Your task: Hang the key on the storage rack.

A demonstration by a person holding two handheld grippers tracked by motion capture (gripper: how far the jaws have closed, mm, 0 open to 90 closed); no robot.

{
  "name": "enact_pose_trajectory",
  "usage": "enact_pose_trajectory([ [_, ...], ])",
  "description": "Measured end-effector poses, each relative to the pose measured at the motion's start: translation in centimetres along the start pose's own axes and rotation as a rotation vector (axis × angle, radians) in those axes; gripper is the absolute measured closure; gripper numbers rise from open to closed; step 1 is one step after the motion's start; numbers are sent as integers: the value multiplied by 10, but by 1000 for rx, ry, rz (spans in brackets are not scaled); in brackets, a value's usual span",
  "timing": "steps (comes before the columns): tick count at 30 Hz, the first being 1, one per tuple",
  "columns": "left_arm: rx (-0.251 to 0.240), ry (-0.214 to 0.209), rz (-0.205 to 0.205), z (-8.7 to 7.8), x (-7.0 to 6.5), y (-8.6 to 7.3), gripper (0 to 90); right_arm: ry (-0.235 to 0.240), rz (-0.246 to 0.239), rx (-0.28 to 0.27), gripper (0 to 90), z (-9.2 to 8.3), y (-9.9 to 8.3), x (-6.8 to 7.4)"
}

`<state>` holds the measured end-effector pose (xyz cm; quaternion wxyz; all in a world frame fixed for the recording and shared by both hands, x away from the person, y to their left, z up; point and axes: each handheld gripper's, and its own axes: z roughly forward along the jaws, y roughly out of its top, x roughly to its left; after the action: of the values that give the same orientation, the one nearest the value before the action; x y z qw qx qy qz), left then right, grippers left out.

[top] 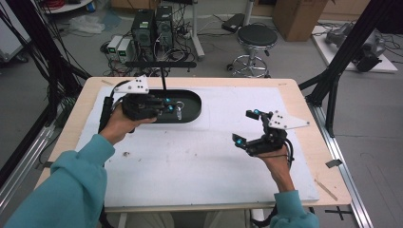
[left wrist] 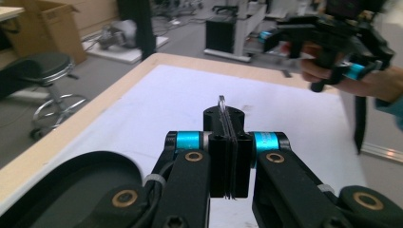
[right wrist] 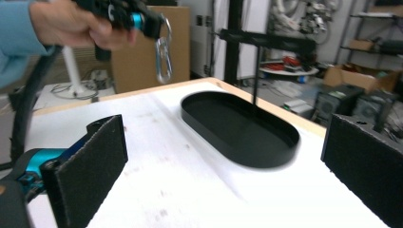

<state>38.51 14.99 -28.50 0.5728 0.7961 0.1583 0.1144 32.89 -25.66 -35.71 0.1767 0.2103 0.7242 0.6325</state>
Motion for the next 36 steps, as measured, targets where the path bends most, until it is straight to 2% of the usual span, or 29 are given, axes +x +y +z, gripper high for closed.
enact_pose_trajectory([
  [1,4,15,4,0,4,3,889,-31,16,-5,7,-11,-11,-3],
  [3,5,28,-7,-1,9,6,889,-37,20,-10,8,-14,-15,-4],
  [4,9,39,-5,-1,12,8,889,-53,28,-23,7,-22,-22,-6],
  [11,58,94,-3,1,33,17,889,-77,51,-42,7,-37,-38,-11],
  [12,59,100,-8,2,38,17,888,-93,48,-50,7,-41,-43,-12],
  [15,72,126,-13,3,48,17,889,-101,49,-52,7,-44,-46,-12],
  [16,73,134,-19,3,51,16,888,-109,43,-59,7,-45,-47,-12],
  [17,78,143,-21,4,54,16,889,-139,33,-75,7,-48,-51,-12],
  [19,90,160,-23,5,61,16,888,-146,42,-79,8,-50,-54,-11],
  [25,121,188,-23,11,73,21,889,-198,54,-96,8,-57,-76,-11],
  [29,140,211,-27,17,79,24,888,-202,62,-78,7,-58,-81,-11],
  [36,162,257,-42,24,90,22,888,-227,52,-93,8,-58,-91,-10],
])
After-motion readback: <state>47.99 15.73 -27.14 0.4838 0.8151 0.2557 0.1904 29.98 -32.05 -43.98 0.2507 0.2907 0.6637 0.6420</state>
